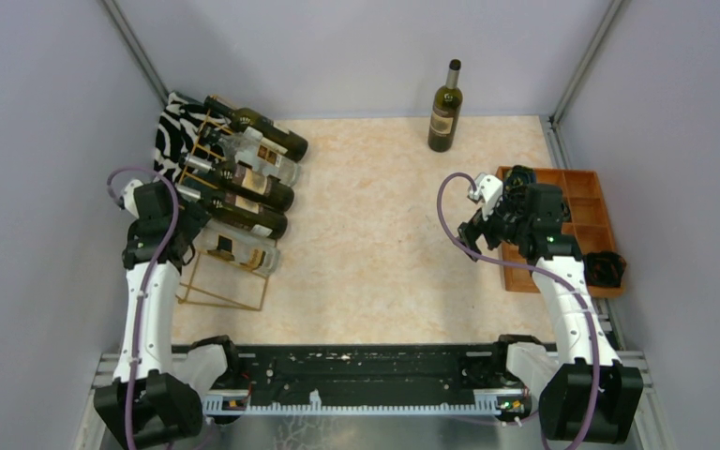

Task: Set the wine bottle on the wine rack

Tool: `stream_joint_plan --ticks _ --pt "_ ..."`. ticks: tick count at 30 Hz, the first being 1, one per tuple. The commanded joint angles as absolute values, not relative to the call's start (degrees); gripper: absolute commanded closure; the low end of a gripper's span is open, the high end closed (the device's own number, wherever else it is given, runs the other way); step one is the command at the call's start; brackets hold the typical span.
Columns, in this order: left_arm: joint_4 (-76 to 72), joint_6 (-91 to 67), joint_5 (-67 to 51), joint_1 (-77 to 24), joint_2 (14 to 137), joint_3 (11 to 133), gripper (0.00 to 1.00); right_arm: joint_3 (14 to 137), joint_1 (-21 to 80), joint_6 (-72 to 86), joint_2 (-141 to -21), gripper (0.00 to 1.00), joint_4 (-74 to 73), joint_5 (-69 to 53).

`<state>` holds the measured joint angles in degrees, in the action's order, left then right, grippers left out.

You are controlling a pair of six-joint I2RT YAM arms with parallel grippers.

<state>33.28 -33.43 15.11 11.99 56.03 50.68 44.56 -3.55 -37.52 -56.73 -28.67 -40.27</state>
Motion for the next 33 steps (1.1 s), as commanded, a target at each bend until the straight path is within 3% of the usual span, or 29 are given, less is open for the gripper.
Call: stream_joint_plan --ticks 1,6,15,26,33 --pt "42.80 -34.14 18.13 12.58 53.89 52.79 0.20 45.62 -3.96 -38.41 -55.89 0.02 -27.77 -41.69" --pt "45.46 -34.36 17.76 12.64 50.78 55.22 0.11 45.44 -3.96 -38.42 -56.07 0.02 -27.62 -41.46" --pt "46.95 -31.99 9.15 12.61 45.97 59.60 0.10 45.11 -3.96 -38.53 -56.48 0.02 -27.42 -42.24" --pt "40.22 -24.19 -23.09 12.50 44.29 63.10 0.01 43.83 -3.96 -39.46 -56.90 0.02 -26.84 -46.34" --pt "25.09 -27.34 -49.95 12.49 42.81 55.03 0.01 42.70 -3.96 -39.99 -57.46 0.02 -25.99 -50.03"
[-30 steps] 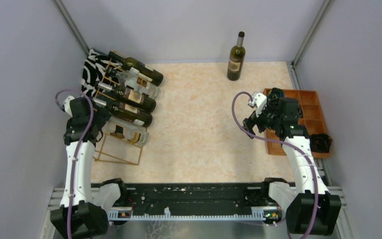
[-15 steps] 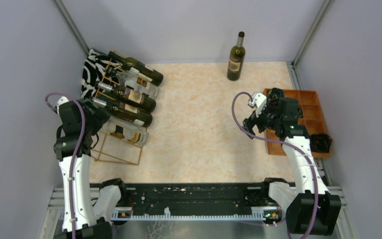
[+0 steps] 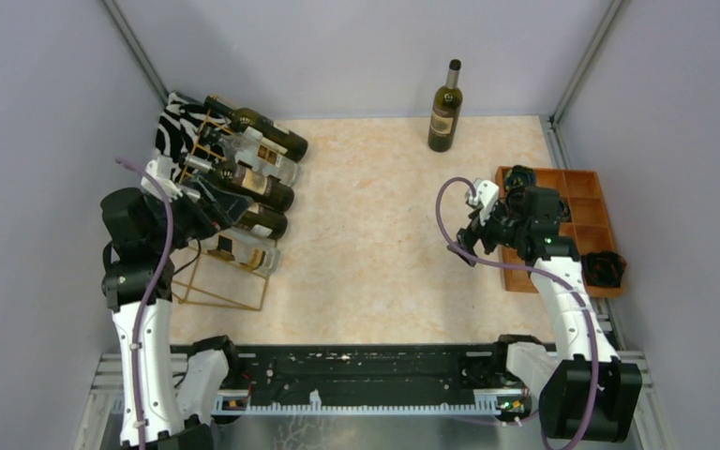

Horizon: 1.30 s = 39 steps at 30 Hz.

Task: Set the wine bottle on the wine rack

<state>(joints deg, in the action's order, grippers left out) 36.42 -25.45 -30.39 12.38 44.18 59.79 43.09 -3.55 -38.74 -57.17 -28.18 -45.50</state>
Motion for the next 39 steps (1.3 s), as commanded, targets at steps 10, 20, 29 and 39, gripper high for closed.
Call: stream_joint_plan --ticks 10,20,29,39 --pt "-4.46 -39.33 -57.08 4.99 37.33 41.29 0.01 44.57 -3.96 -39.24 -60.39 0.02 -24.26 -55.44" --pt "-12.70 -34.84 -46.12 -20.56 43.85 39.12 0.01 51.56 -3.96 -37.43 -64.29 0.02 -24.27 -53.66" --pt "-24.22 -35.52 -39.80 -32.61 53.22 35.22 0.01 54.94 -3.96 -26.32 -69.27 0.02 -12.95 -52.91" --pt "-24.99 -34.12 -36.80 -35.30 56.69 34.14 0.01 65.56 -3.96 -24.08 -81.07 0.02 -10.32 -51.53"
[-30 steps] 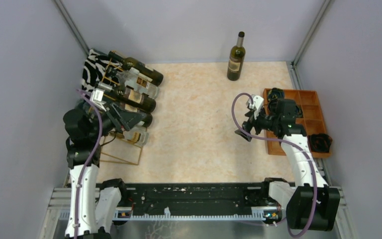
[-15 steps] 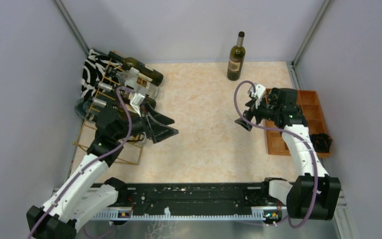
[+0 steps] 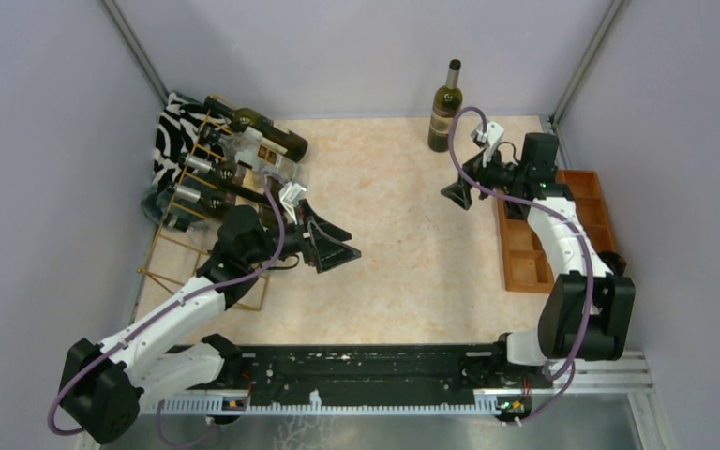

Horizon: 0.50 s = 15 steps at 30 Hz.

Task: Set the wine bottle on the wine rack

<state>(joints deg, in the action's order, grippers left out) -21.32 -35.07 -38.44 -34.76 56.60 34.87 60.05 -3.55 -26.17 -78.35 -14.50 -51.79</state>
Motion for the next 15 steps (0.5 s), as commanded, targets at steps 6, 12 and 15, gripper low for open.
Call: stream_joint_plan --ticks 6,12,15 --pt "-22.86 -32.58 -35.10 -35.39 55.20 33.65 0.01 70.97 -3.96 -21.77 -85.57 0.02 -6.83 -48.54" --pt "-21.83 -31.52 -33.78 -35.34 53.58 32.88 0.01 74.91 -3.98 -21.51 -89.89 0.02 -3.28 -41.46" --pt "-21.53 -31.38 -33.21 -35.36 52.83 32.66 0.01 76.38 -3.96 -19.41 -92.92 0.02 1.60 -39.05"
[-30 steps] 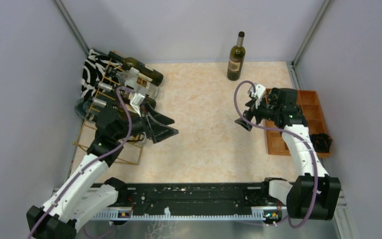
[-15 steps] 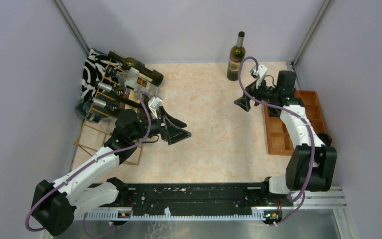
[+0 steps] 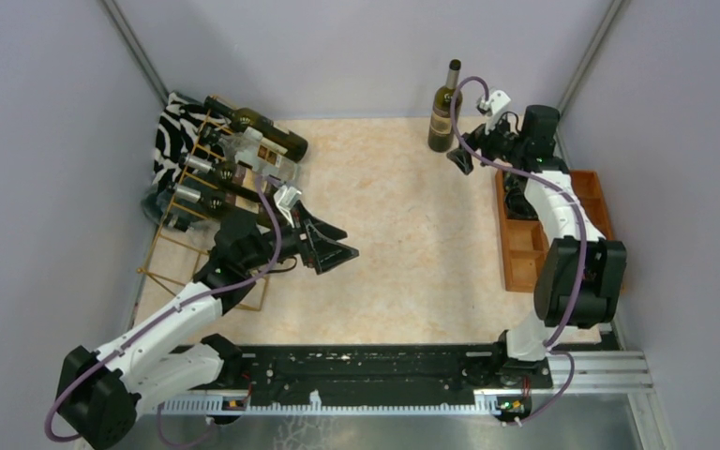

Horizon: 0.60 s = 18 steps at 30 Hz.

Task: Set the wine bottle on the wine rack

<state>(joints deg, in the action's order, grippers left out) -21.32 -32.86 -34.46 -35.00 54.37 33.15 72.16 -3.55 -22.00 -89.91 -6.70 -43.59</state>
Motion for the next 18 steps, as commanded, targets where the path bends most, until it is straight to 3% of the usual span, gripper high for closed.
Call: stream_joint_plan --ticks 1,11,18 --pt "-21.38 -31.44 -33.02 -35.36 52.56 32.65 0.01 77.21 -3.96 -18.32 -94.34 0.02 3.33 -38.86" --pt "-19.04 -31.98 -31.31 -35.35 51.42 34.12 0.01 94.72 -3.55 1.50 -113.48 0.02 19.76 -37.30" --pt "-18.58 -32.05 -29.50 -35.37 52.90 35.08 0.01 110.72 -1.90 3.91 -125.00 0.04 20.79 -35.43"
